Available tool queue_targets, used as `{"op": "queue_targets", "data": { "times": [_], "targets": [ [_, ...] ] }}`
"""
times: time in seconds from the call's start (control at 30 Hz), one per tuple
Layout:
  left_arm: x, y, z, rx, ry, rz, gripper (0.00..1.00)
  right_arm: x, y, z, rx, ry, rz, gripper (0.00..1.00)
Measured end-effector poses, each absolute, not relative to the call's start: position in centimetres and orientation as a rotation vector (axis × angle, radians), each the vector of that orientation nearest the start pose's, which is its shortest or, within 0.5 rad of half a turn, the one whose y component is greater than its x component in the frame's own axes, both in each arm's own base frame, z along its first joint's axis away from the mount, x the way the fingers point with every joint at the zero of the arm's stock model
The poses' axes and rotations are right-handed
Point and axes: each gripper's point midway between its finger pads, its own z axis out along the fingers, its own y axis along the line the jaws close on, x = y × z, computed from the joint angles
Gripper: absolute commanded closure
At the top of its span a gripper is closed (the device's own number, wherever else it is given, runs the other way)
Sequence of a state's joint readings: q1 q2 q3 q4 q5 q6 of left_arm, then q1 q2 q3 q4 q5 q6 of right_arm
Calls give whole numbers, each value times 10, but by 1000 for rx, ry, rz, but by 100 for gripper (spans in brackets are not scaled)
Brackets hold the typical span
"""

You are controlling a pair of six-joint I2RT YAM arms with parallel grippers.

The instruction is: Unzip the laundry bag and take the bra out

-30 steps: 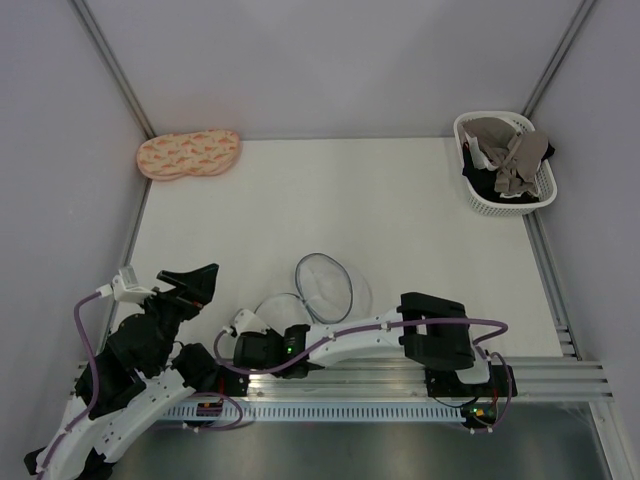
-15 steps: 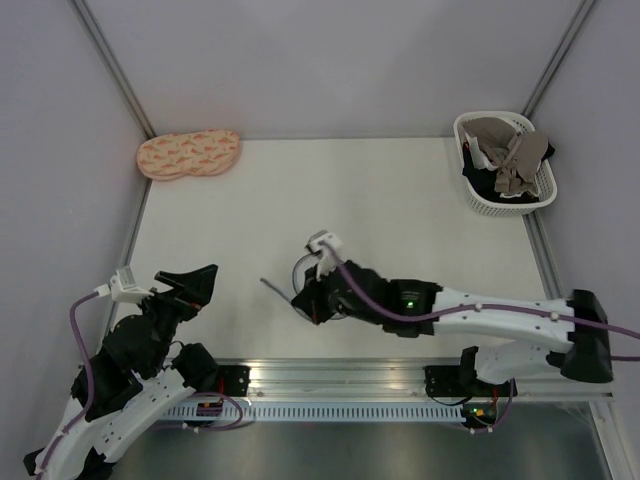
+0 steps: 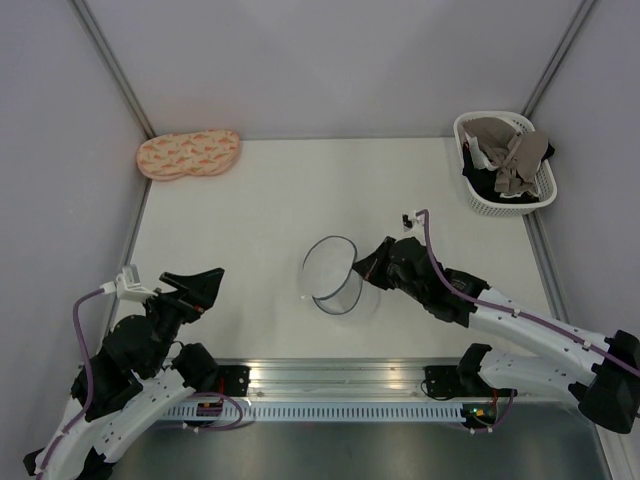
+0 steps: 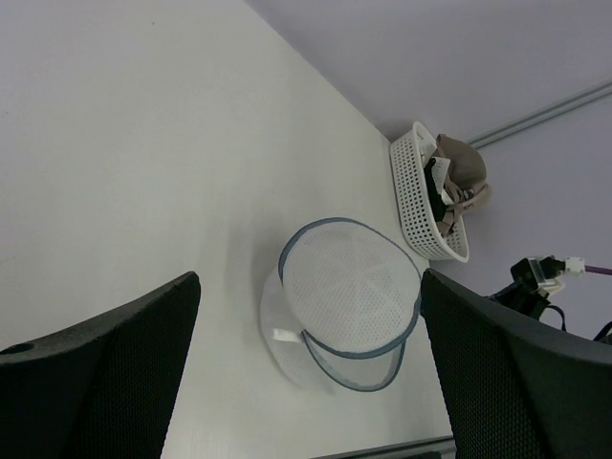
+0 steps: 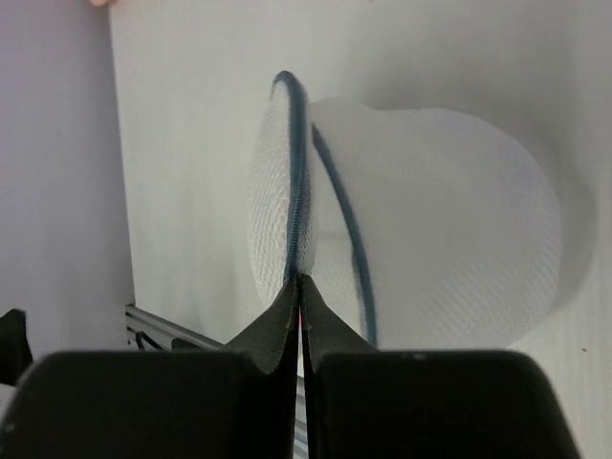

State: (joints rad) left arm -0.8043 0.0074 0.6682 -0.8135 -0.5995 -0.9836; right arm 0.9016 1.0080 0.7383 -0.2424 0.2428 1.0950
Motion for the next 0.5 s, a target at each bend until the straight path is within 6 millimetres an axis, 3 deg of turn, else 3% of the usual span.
{"op": "queue_targets", "data": {
  "times": [0.17,0.2,0.23,0.3,0.37,0.43,0.5],
  "targets": [
    [150,-57,254,-597,1663,-818,0,211,244,157,509,2259,850,97],
    [150,-57,254,-597,1663,-818,0,210,242,157,521,2260,845,90],
    [150,-57,254,-596,1664,-819,0,209,240,157,530,2260,843,63],
    [150,-58,254,-592,1668,-823,0,208,237,159,531,2257,838,39],
    [150,-60,253,-586,1676,-826,0,206,236,160,501,2264,829,24],
    [150,-61,252,-583,1683,-824,0,205,238,168,451,2257,846,2],
    [150,-63,251,-577,1693,-825,0,203,241,185,366,2235,874,2]
  ]
}}
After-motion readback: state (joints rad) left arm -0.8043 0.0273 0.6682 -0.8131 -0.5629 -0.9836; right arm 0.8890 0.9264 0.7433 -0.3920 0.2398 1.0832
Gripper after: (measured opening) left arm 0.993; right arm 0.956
